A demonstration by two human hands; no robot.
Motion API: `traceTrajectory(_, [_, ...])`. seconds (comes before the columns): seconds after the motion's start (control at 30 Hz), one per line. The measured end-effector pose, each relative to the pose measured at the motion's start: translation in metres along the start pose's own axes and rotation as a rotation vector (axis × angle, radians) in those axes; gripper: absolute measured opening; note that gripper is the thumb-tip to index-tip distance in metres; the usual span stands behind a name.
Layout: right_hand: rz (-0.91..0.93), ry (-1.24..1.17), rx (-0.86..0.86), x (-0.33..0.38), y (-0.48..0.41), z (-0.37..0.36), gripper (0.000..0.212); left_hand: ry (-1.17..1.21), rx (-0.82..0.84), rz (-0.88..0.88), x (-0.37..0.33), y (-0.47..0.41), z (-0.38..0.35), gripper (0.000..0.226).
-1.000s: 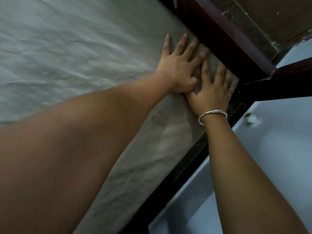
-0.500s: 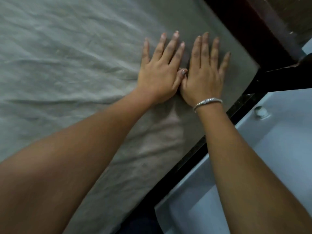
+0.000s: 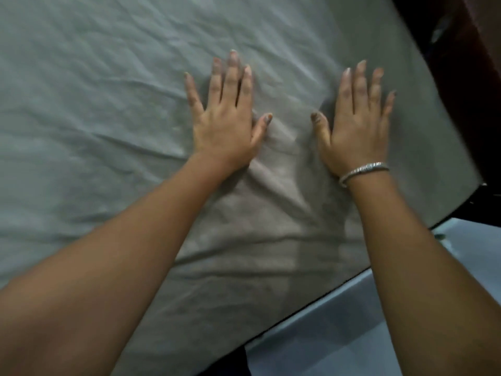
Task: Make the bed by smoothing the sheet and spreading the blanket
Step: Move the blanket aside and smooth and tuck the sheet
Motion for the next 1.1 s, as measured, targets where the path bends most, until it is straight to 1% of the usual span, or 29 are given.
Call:
traceTrajectory(0.07, [0.029, 0.047, 0.057, 0.024, -0.014, -0.009, 0.076, 0.001, 0.043, 0.062, 0.016, 0.006, -0.007, 0.079])
traceTrajectory(0.13, [0.134, 0.074, 0.090, 0.063, -0.010, -0.021, 0.079, -0.025, 0.057, 0.027, 0.016, 0.021, -0.012, 0.078])
traceTrajectory(0.2, [0.247, 0.082, 0.076, 0.101, 0.012, -0.031, 0.076, -0.021, 0.055, -0.008, 0.015, 0.041, -0.013, 0.072])
traceTrajectory(0.3, [0.400, 0.042, 0.095, 0.136, 0.043, -0.031, 0.067, 0.014, 0.028, 0.072, 0.030, 0.072, -0.005, 0.064])
traceTrajectory(0.37, [0.559, 0.051, 0.070, 0.145, 0.043, -0.025, 0.064, 0.008, -0.020, 0.128, 0.048, 0.073, 0.007, 0.065])
traceTrajectory(0.4, [0.581, 0.061, 0.047, 0.146, 0.033, -0.020, 0.064, 0.004, -0.049, 0.141, 0.056, 0.064, 0.014, 0.066])
traceTrajectory(0.43, [0.544, 0.068, 0.026, 0.144, 0.017, -0.013, 0.066, 0.012, -0.085, 0.143, 0.061, 0.050, 0.021, 0.067])
traceTrajectory(0.53, [0.305, 0.060, 0.020, 0.132, -0.038, 0.007, 0.075, 0.093, -0.166, 0.129, 0.070, -0.004, 0.041, 0.069])
traceTrajectory(0.6, [0.246, 0.065, 0.003, 0.132, -0.066, 0.023, 0.075, 0.107, -0.168, 0.139, 0.079, -0.035, 0.050, 0.070])
traceTrajectory(0.73, [0.265, 0.135, 0.022, 0.157, -0.094, 0.027, 0.065, 0.151, -0.053, 0.159, 0.103, -0.064, 0.040, 0.070])
traceTrajectory(0.8, [0.289, 0.174, 0.055, 0.176, -0.102, 0.018, 0.065, 0.148, -0.033, 0.146, 0.109, -0.064, 0.028, 0.070])
traceTrajectory(0.9, [0.258, 0.151, 0.075, 0.202, -0.102, -0.002, 0.066, 0.105, -0.054, 0.136, 0.120, -0.048, 0.011, 0.069])
traceTrajectory(0.97, [0.263, 0.123, 0.051, 0.226, -0.088, -0.012, 0.071, 0.078, -0.089, 0.213, 0.135, -0.022, 0.006, 0.067])
traceTrajectory(1.03, [0.356, 0.102, 0.023, 0.257, -0.056, -0.021, 0.072, 0.108, -0.145, 0.285, 0.150, 0.012, 0.008, 0.061])
traceTrajectory(1.1, [0.459, 0.096, 0.022, 0.290, -0.015, -0.031, 0.069, 0.102, -0.167, 0.351, 0.167, 0.056, 0.007, 0.057])
Point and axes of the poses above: each hand's wrist, its own y-axis away from the middle knuckle, its own z-axis out of the back of the hand, x = y × z, the point moved 7 cm from there along -y, towards the middle knuckle, and after that the axes turned 13 degrees about -z, right-handed, at the moved point
